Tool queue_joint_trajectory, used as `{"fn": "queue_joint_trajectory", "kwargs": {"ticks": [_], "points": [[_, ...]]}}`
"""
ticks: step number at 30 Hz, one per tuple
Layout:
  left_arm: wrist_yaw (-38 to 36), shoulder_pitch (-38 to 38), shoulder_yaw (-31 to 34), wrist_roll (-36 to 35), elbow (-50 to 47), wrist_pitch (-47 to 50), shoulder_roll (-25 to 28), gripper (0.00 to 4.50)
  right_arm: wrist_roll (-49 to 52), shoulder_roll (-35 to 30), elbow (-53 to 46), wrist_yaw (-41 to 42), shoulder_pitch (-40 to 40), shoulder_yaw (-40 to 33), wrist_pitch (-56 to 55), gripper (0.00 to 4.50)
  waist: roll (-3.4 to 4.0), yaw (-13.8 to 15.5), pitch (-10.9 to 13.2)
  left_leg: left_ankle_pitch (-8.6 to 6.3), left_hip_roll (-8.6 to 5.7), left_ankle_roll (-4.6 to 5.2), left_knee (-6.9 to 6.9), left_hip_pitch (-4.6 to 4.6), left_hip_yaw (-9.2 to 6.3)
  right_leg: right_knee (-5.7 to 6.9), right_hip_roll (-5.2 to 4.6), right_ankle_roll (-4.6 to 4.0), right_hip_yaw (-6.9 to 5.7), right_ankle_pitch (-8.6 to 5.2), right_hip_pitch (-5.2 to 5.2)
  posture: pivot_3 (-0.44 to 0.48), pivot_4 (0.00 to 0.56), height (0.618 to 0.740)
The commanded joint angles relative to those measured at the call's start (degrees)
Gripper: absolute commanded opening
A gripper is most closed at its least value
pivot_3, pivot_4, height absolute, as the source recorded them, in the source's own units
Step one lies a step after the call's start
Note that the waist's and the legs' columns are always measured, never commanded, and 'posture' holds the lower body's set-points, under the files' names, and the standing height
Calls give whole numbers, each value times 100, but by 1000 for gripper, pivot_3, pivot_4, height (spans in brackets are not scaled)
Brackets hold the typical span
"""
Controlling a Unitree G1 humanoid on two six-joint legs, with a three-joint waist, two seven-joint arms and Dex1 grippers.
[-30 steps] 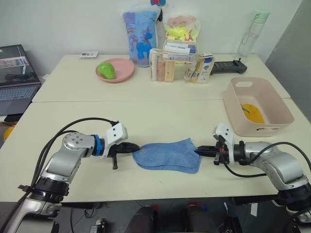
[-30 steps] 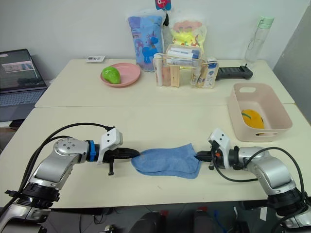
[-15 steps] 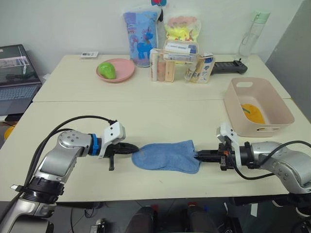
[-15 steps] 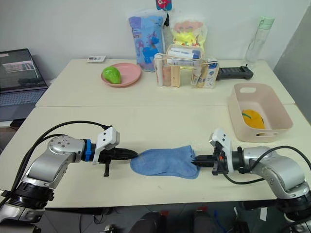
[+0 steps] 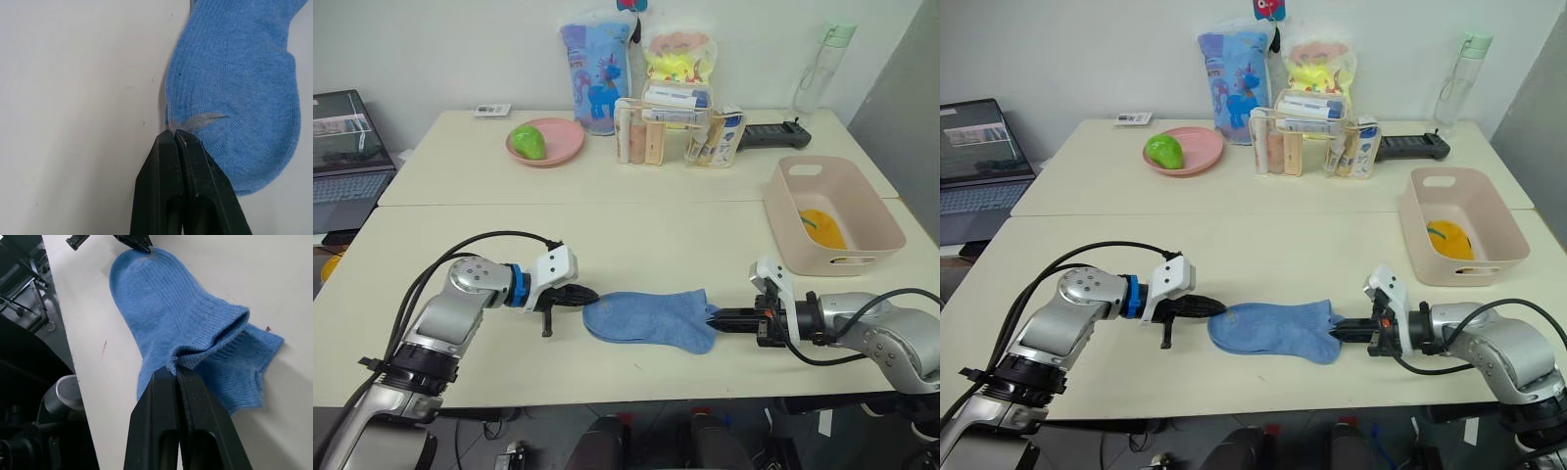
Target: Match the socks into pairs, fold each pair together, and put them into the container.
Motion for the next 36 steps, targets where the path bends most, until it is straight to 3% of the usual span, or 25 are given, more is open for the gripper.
{"fn": "queue_joint_trajectory", "kwargs": {"ticks": [1, 4, 7, 15, 16, 21, 24, 31, 33, 36], "points": [[-24, -84, 0, 69, -50, -140, 29, 0, -93, -18, -14, -3, -75, 20, -168, 45, 0, -2, 0, 0, 0, 0, 0, 0, -1, 0, 0, 0, 0, 0, 0, 0, 150, 740], [-65, -70, 30, 69, -42, -146, 53, 0, -261, 33, 54, -41, -64, 78, -347, 45, 0, -2, 0, 0, 0, 0, 0, 0, -1, 0, 0, 0, 0, 0, 0, 0, 150, 740], [-87, -81, 106, 36, -33, -158, 73, 621, -429, 141, 154, -136, -87, 32, -620, 720, 0, -2, 0, 0, 0, 0, 0, 0, -1, 0, 0, 0, 0, 0, 0, 0, 150, 740], [-28, -2, 381, -97, -202, -32, 258, 3174, -481, 10, 173, 27, -134, -133, -853, 3437, 0, -5, 0, 0, 0, -1, 0, 0, -1, 1, 0, 0, 0, 0, -1, 0, 150, 740], [-65, 20, 485, -228, -311, 102, 300, 3476, -445, -28, 106, 40, -153, -201, -858, 3443, 0, -5, 0, 0, 0, -1, 0, 0, -1, 1, 0, 0, 0, 0, -1, 0, 150, 740], [25, 81, 801, -813, -972, 458, 145, 3476, -489, 266, -153, -34, -492, -93, -1190, 3443, 0, -8, 0, 0, 1, -1, 0, 0, -1, 1, 0, 0, 0, 0, -1, 0, 150, 740], [202, 183, 725, -860, -1267, 436, -77, 2883, -880, 477, -177, -53, -502, 340, -1629, 2818, 0, -5, 0, 0, 1, -1, 0, 1, -1, 1, 0, 0, 0, 0, 0, 0, 150, 740], [454, 642, 156, -110, -1344, -43, -41, 557, -1784, 776, 219, -194, -387, 1188, -2300, 229, 0, -8, 0, 1, 0, -3, 0, 3, -1, 4, 1, 0, 2, 0, -1, 0, 150, 740], [560, 901, 51, 168, -1160, -278, 42, 15, -2115, 713, 499, -260, -213, 1358, -2427, 0, 0, -7, -1, 1, 0, -2, 0, 3, 0, 3, 1, 0, 2, 0, -1, 0, 150, 740], [598, 1271, 93, 286, -907, -543, 128, 15, -2417, 494, 855, -134, 114, 1372, -2802, 0, 1, 8, -1, 1, -2, -2, -1, 2, 1, -2, 1, 0, 2, 0, -1, 0, 150, 740]]}}
